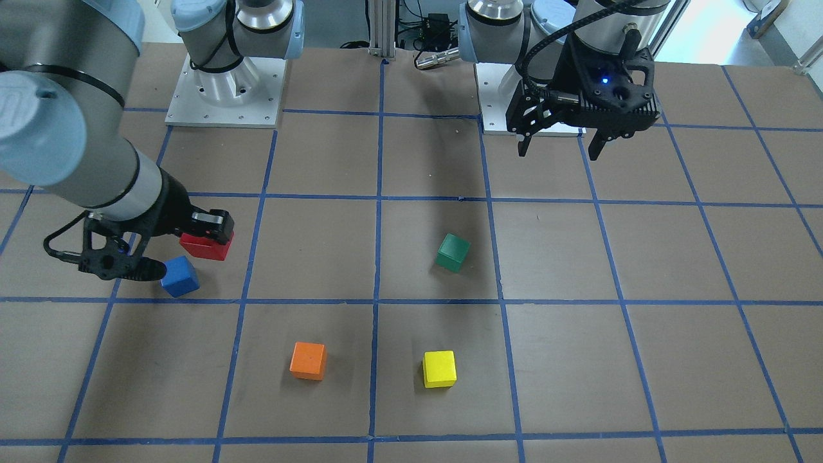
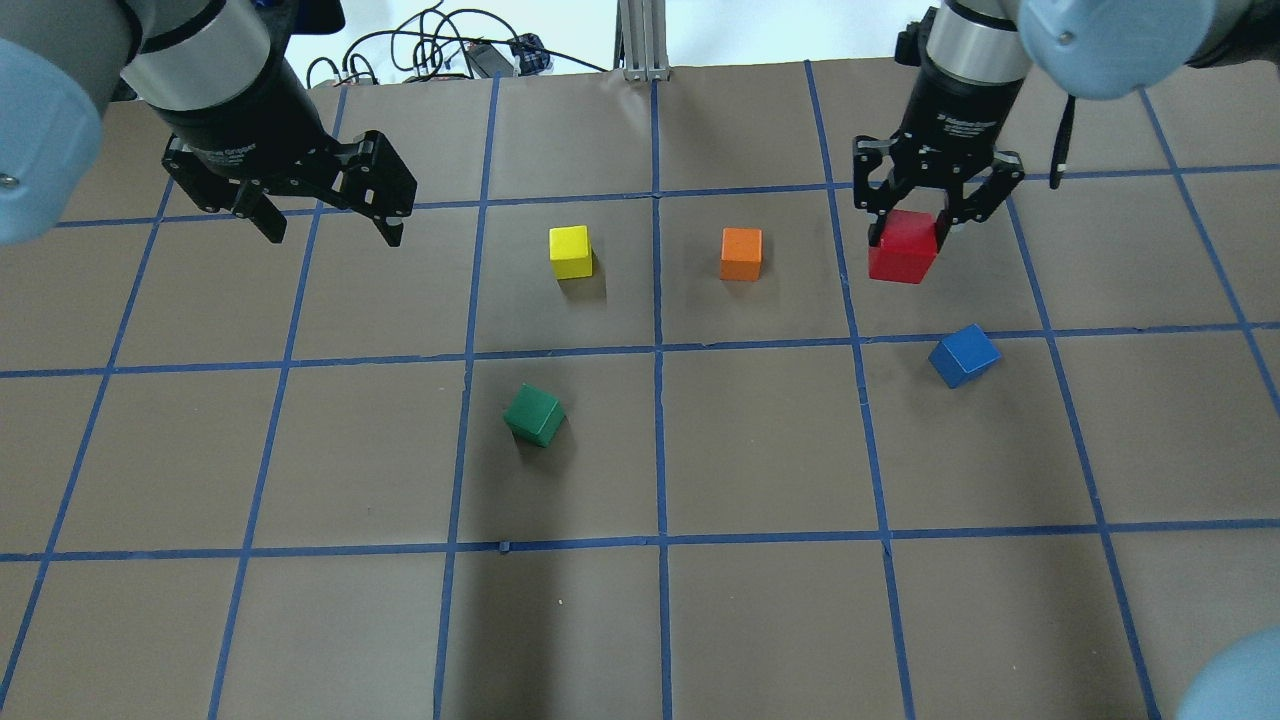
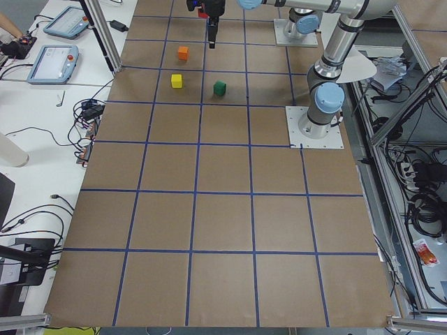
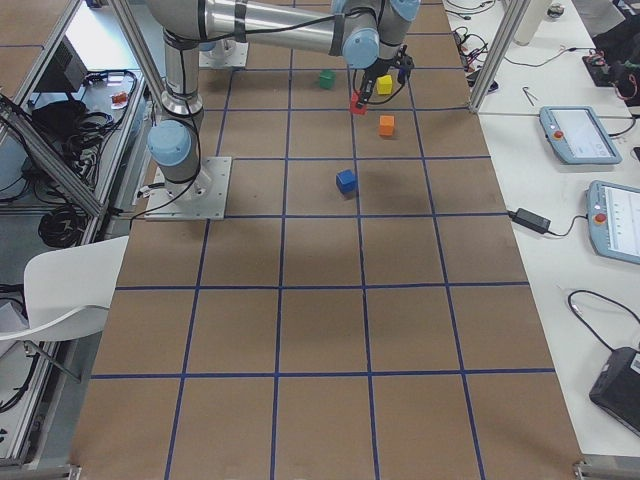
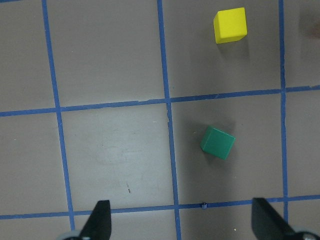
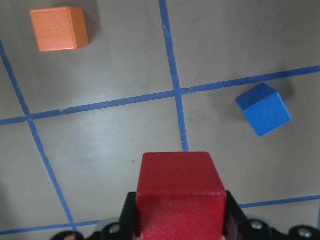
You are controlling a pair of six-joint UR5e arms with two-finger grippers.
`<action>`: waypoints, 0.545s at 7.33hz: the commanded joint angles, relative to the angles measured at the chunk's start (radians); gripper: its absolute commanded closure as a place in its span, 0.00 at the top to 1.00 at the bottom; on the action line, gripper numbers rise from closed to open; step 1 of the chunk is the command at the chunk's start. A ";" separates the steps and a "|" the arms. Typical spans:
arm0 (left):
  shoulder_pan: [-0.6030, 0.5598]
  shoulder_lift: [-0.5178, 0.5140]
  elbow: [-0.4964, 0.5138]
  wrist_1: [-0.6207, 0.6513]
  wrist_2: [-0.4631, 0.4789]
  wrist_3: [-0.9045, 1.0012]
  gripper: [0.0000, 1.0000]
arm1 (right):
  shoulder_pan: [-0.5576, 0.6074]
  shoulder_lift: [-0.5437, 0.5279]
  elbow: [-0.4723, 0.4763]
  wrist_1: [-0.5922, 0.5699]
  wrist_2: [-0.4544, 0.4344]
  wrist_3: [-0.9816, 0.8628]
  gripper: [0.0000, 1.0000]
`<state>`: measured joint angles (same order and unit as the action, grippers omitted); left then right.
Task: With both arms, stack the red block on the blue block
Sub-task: 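Lift the red cube with the right gripper and carry it over the blue cube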
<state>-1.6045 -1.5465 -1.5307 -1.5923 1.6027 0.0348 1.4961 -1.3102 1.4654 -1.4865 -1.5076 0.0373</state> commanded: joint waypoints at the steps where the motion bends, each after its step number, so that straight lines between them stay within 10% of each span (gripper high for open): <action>1: 0.000 0.000 -0.002 0.000 -0.004 0.004 1.00 | -0.127 -0.032 0.088 -0.077 -0.022 -0.230 0.00; 4: 0.000 -0.001 -0.003 0.003 -0.006 0.004 1.00 | -0.162 -0.035 0.162 -0.190 -0.023 -0.335 0.00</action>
<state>-1.6045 -1.5472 -1.5336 -1.5896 1.5973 0.0392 1.3453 -1.3441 1.5906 -1.6177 -1.5299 -0.2653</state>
